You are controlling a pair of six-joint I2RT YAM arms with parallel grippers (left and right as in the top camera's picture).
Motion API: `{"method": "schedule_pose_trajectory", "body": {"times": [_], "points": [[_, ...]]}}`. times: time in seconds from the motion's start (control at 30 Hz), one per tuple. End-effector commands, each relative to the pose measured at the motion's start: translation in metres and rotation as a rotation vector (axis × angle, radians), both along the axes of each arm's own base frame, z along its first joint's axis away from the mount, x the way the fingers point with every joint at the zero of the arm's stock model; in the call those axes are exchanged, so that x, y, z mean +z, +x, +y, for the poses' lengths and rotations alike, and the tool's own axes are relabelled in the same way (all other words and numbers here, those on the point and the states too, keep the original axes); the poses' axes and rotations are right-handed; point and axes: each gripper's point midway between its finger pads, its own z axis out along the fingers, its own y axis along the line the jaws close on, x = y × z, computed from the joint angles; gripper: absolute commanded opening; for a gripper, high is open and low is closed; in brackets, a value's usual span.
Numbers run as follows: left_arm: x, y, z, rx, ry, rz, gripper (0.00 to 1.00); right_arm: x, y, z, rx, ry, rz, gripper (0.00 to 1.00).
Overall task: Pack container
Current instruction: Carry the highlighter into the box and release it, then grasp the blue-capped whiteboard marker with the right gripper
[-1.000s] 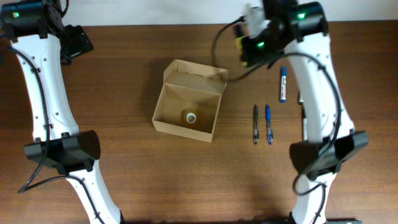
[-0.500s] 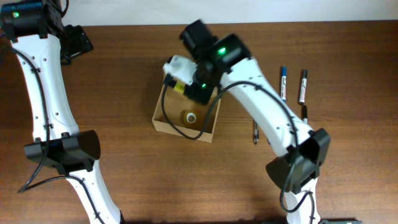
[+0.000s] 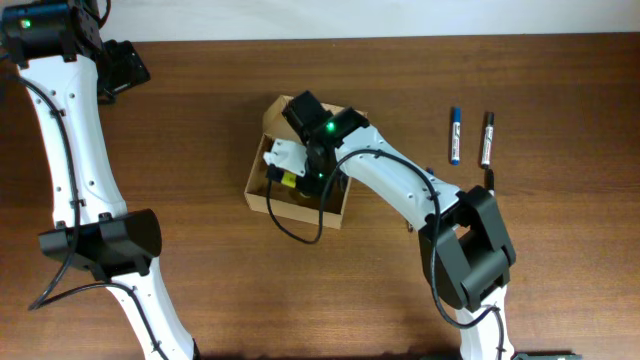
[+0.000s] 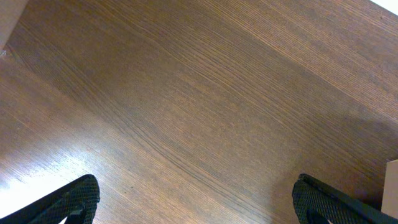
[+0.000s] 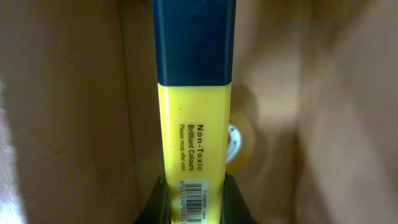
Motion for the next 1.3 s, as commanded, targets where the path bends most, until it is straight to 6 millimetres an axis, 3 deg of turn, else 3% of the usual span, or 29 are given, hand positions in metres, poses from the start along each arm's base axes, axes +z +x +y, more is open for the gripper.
{"method": "schedule_pose_trajectory", "body": {"times": [0.0, 0.03, 0.1, 0.23, 0.37, 0.57, 0.7, 0.8, 0.9, 1.0, 1.27], "points": [[0.007, -0.004, 0.001, -0.006, 0.01, -0.009, 1.0, -0.016, -0.005, -0.002, -0.015, -0.003, 0.036, 0.04], [0.007, -0.004, 0.001, -0.007, 0.01, -0.009, 1.0, -0.017, -0.005, -0.002, -0.021, -0.005, 0.04, 0.1], [0.007, -0.004, 0.001, -0.006, 0.01, -0.009, 1.0, -0.017, -0.004, -0.002, -0.047, -0.003, 0.04, 0.38], [0.007, -0.004, 0.001, -0.006, 0.01, -0.009, 1.0, -0.002, 0.008, -0.002, -0.153, -0.008, 0.012, 0.57], [0.007, -0.004, 0.001, -0.006, 0.01, -0.009, 1.0, 0.039, 0.018, -0.001, -0.207, 0.0, -0.022, 0.58], [0.007, -0.004, 0.001, -0.006, 0.01, -0.009, 1.0, 0.136, 0.049, -0.011, -0.424, 0.037, -0.18, 0.56], [0.007, -0.004, 0.001, -0.006, 0.01, -0.009, 1.0, 0.197, 0.062, -0.03, -0.564, 0.115, -0.258, 0.55], [0.007, -0.004, 0.001, -0.006, 0.01, -0.009, 1.0, 0.22, 0.079, -0.063, -0.692, 0.159, -0.281, 0.55], [0.007, -0.004, 0.001, -0.007, 0.01, -0.009, 1.0, 0.216, 0.097, -0.114, -0.858, 0.145, -0.254, 0.55], [0.007, -0.004, 0.001, -0.006, 0.01, -0.009, 1.0, 0.191, 0.107, -0.164, -1.01, 0.112, -0.162, 0.55], [0.007, -0.004, 0.001, -0.007, 0.01, -0.009, 1.0, 0.095, 0.111, -0.261, -1.265, 0.023, 0.071, 0.52]]}}
